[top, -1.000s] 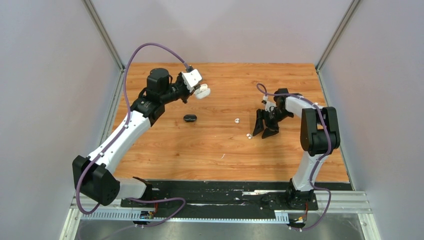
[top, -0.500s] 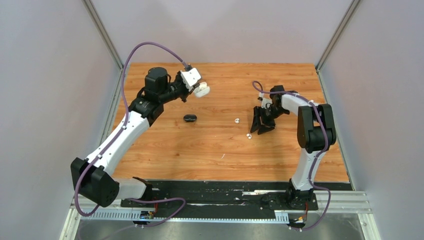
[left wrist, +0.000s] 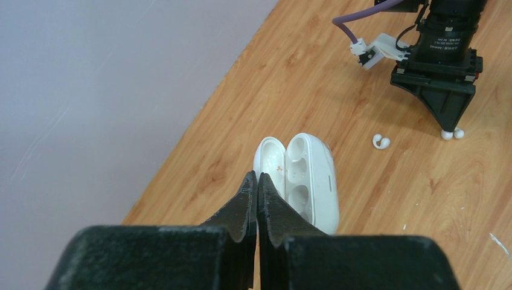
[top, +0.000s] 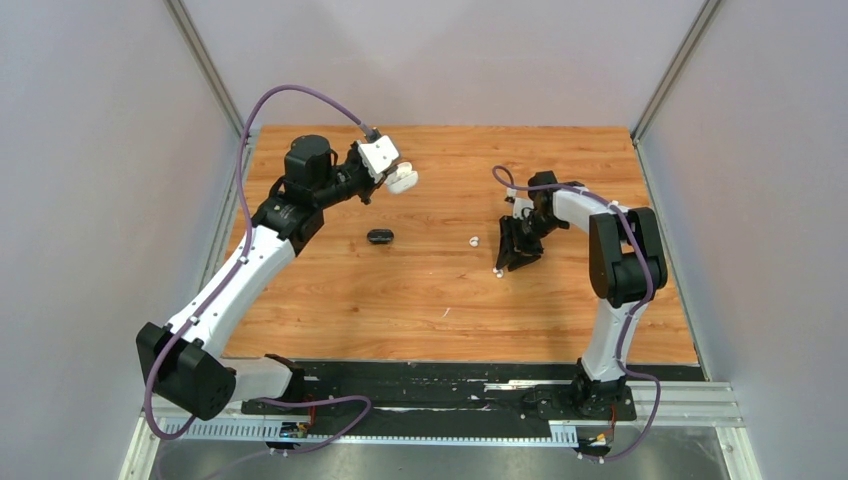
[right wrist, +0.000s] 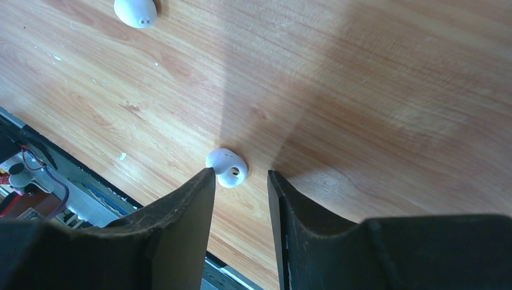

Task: Insert the wireless bluetooth earbuds into the charging case
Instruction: Pick up the earbud from the center of the board.

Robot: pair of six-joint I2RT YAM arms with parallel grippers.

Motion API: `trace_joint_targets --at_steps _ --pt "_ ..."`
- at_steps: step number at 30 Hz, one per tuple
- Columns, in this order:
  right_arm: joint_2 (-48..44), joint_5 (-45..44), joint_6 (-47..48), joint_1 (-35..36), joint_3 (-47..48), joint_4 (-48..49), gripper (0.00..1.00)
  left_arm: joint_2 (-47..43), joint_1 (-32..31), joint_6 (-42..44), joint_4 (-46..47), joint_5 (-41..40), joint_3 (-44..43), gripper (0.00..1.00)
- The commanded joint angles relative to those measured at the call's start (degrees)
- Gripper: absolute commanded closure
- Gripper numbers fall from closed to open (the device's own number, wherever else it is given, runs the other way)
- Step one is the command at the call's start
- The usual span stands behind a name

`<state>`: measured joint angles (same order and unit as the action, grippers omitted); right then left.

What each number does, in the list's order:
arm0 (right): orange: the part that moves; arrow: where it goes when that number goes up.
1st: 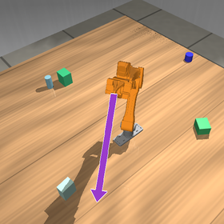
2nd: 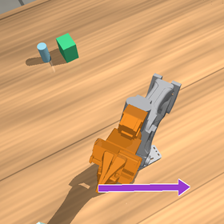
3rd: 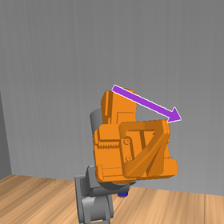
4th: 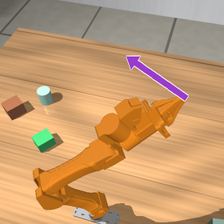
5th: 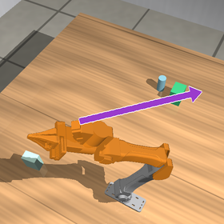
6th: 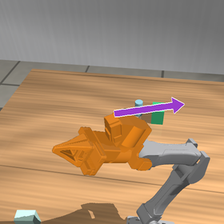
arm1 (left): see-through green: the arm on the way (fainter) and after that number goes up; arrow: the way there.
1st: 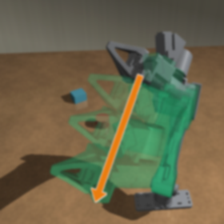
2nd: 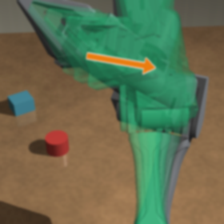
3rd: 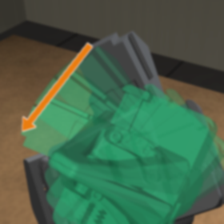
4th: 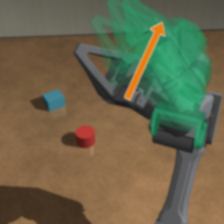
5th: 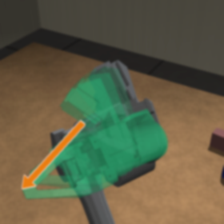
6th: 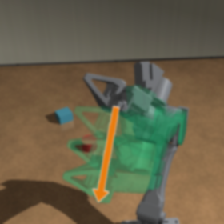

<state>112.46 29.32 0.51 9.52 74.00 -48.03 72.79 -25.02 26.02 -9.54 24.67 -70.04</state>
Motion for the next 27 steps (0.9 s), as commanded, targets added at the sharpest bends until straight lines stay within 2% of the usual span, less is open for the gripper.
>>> trace_joint_targets --at_steps 1,7,18,27 --pt "1.86 -5.2 0.67 1.57 0.09 2.36 0.58 -1.95 0.25 -0.19 1.39 -0.46 -0.37 1.0" --pt "1.54 -5.61 0.47 3.7 -1.25 2.66 0.59 -2.16 0.23 -0.03 1.74 -0.79 0.07 1.0" --pt "1.04 -7.29 -0.12 4.55 -0.09 2.61 0.71 -2.53 0.23 -0.18 2.52 -1.25 1.35 1.0" --pt "-1.0 -7.96 -0.16 4.57 0.61 1.4 0.7 -2.41 0.23 -0.24 2.91 -1.11 1.55 1.0"
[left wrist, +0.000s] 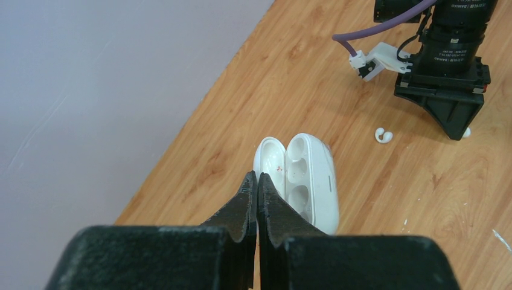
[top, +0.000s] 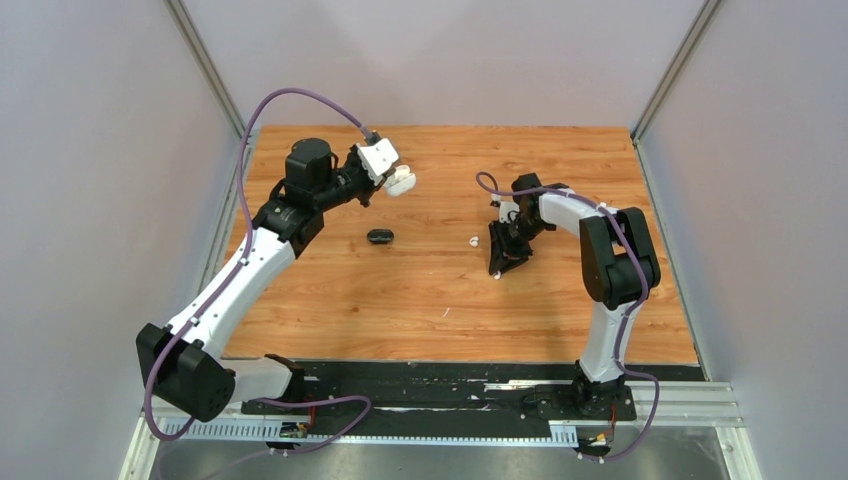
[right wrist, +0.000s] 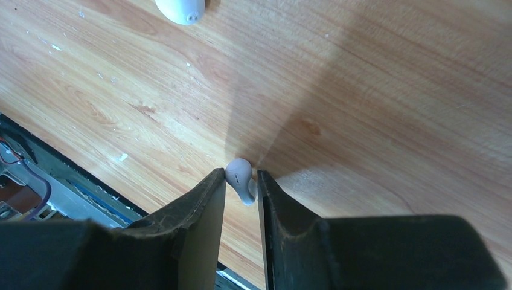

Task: Insert the wireless bluetooth earbuds into the charging case
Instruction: Pick up the earbud from the center of the board.

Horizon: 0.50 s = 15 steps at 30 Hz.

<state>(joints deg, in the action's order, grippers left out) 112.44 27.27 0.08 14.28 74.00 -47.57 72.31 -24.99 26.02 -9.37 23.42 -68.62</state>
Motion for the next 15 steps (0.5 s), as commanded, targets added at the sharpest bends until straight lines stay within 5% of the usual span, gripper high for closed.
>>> trace_joint_targets --at_steps 1,15 --pt "-1.19 -6.19 0.27 -0.22 0.62 0.86 0.69 -1.85 0.21 -0.26 2.75 0.18 0.14 1.0" --pt "-2.49 -5.21 0.27 -0.2 0.46 0.34 0.68 -1.85 0.21 -0.58 2.89 0.41 0.27 1.0"
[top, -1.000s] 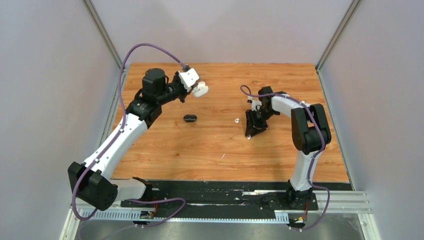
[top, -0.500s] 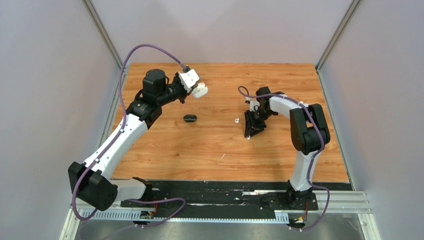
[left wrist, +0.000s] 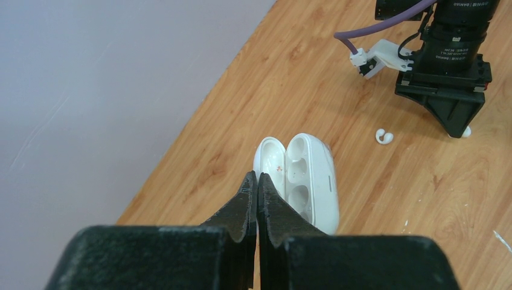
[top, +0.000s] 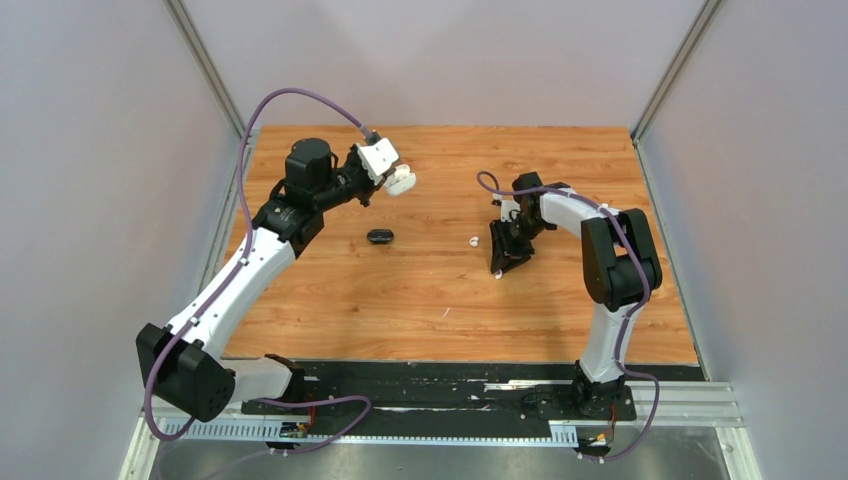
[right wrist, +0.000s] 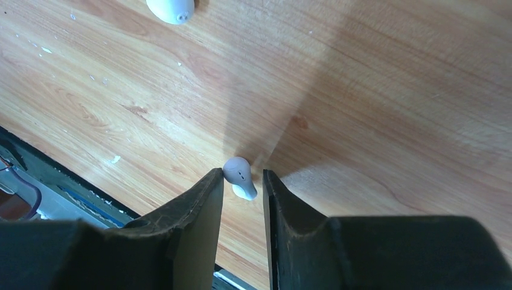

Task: Insert the wireless bluetooth earbuds into the charging case
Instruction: Pick up the earbud from the center of the board.

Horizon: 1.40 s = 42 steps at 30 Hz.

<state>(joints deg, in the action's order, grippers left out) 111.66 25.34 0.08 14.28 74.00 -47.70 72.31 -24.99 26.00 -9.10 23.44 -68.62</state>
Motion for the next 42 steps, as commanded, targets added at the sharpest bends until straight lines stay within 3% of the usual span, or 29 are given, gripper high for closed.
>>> trace_joint_targets --at_steps 1,6,15,28,37,42 --pt "-1.77 -3.21 0.27 -0.22 0.38 0.42 0.68 -1.9 0.21 -0.49 2.66 0.34 0.3 1.0" --pt "-2.04 -2.27 0.28 -0.18 0.4 0.44 0.68 -2.0 0.21 -0.34 2.51 0.23 0.46 1.0" --pt "-2.76 -0.72 0.27 -0.21 0.42 0.07 0.78 -1.94 0.21 -0.51 2.77 0.41 0.59 1.0" --pt "-2.91 2.69 0.26 -0.24 -0.08 -0.46 0.65 -1.91 0.21 -0.56 2.72 0.45 0.77 1.0" --pt "-3.76 4.44 0.28 -0.4 -0.47 -0.72 0.76 -1.92 0.21 -0.4 2.64 0.53 0.66 1.0" --pt "-3.84 4.19 0.28 -0.4 -0.77 -0.67 0.77 -1.89 0.21 -0.29 2.61 0.51 0.66 1.0"
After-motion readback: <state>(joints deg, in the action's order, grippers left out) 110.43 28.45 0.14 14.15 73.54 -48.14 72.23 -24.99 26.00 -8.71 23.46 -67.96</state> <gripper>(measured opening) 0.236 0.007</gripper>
